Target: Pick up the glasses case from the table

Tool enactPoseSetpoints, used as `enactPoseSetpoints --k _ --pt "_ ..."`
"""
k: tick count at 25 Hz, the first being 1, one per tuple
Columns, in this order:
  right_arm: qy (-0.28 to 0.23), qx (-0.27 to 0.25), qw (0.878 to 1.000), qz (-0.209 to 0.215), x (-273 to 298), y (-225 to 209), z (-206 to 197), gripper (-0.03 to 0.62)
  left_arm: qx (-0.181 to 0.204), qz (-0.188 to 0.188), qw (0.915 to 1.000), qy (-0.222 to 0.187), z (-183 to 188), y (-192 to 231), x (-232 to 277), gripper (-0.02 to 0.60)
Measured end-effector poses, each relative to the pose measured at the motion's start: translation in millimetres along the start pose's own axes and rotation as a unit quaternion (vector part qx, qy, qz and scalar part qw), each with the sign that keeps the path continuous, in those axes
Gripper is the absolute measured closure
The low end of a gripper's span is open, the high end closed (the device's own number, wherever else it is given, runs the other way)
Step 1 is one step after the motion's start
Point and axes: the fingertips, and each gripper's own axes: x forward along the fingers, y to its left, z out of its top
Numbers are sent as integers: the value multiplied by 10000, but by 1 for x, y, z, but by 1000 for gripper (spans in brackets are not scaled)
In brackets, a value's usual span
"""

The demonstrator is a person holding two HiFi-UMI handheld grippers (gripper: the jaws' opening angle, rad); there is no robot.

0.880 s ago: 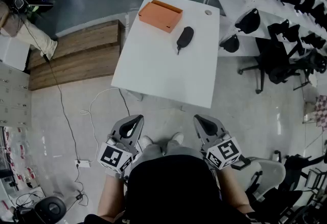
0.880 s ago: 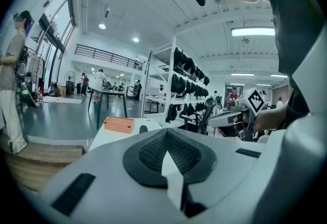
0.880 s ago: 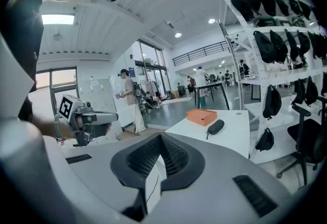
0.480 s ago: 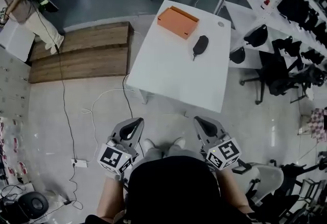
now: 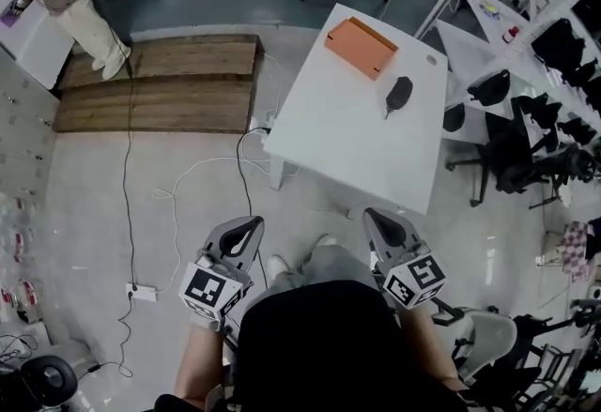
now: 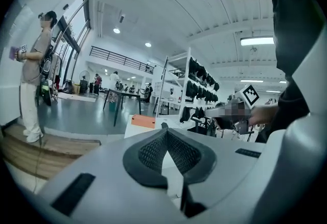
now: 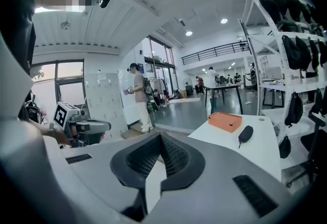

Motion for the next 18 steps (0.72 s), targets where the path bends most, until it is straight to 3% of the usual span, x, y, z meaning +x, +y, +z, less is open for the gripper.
enactPoseSetpoints --k 8,12,16,18 --pt "119 82 9993 345 75 -19 7 568 131 285 9993 210 -3 47 19 564" --pt "117 38 9991 398 125 -55 19 568 443 381 9971 480 2 76 59 563" --pt "31 116 9986 516 177 -94 49 568 199 434 9980 419 30 111 110 563" --pt "-24 174 9980 607 197 -111 64 568 275 391 9980 423 40 126 137 563"
